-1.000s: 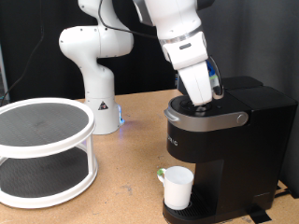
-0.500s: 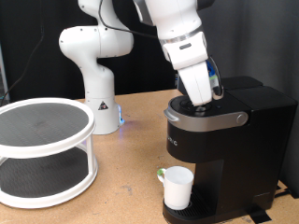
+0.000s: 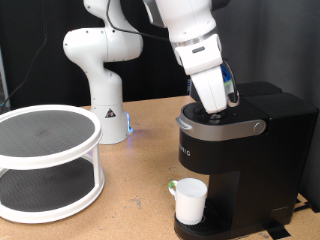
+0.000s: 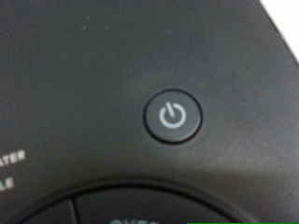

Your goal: Make a cup of coffee with the keurig machine

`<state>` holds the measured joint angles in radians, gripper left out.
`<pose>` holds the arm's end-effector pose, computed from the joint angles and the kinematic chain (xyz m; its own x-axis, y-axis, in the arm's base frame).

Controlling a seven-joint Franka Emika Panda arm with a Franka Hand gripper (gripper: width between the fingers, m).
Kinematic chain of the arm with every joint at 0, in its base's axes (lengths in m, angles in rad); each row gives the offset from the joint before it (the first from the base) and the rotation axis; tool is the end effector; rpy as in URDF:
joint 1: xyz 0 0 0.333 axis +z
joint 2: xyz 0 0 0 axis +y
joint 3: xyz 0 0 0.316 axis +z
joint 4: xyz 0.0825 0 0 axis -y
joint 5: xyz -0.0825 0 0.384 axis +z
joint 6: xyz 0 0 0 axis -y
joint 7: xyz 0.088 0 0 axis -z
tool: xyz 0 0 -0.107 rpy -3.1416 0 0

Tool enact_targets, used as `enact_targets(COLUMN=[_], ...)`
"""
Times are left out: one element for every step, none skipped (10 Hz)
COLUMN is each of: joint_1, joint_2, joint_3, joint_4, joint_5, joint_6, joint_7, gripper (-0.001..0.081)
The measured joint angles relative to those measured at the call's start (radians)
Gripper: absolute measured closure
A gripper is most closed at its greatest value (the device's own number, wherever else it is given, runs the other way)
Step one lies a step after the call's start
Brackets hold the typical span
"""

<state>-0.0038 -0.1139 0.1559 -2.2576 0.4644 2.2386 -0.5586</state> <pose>0.5049 0.0918 0.4210 0.8957 0.3819 0.2276 0.4361 -0.8544 -0.2825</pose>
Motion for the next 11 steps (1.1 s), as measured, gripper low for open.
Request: enact_targets(joint_1=[-0.001,-0.002,-0.002,-0.002,-0.002,-0.002,-0.002,-0.002,-0.002,-0.003,-0.006], joint_2=[0.0,0.0,0.0,0.0,0.0,0.0,-0.002,-0.004,-0.01,-0.018,-0.028], joint_3=[-0.001,-0.005,-0.011,-0.016,-0.017,-0.018,-0.018,-0.019,-0.022,-0.027,-0.032], joint_4=[0.0,0.0,0.0,0.0,0.0,0.001,0.004,0.012,0.024,0.037,0.049], joint_5=[0.015,0.039,0.067,0.096,0.118,0.138,0.155,0.17,0.185,0.198,0.199], joint_6=[-0.002,-0.009,-0.018,-0.033,-0.042,-0.047,-0.05,-0.059,-0.075,-0.094,-0.116], joint_7=[-0.005,-0.017,-0.04,-0.061,-0.076,-0.088,-0.093,-0.095,-0.095,-0.095,-0.094], gripper=[0.0801,0.0801,0.0801,0.0801,0.0801,0.0801,0.0801,0.0801,0.0801,0.0801,0.0801])
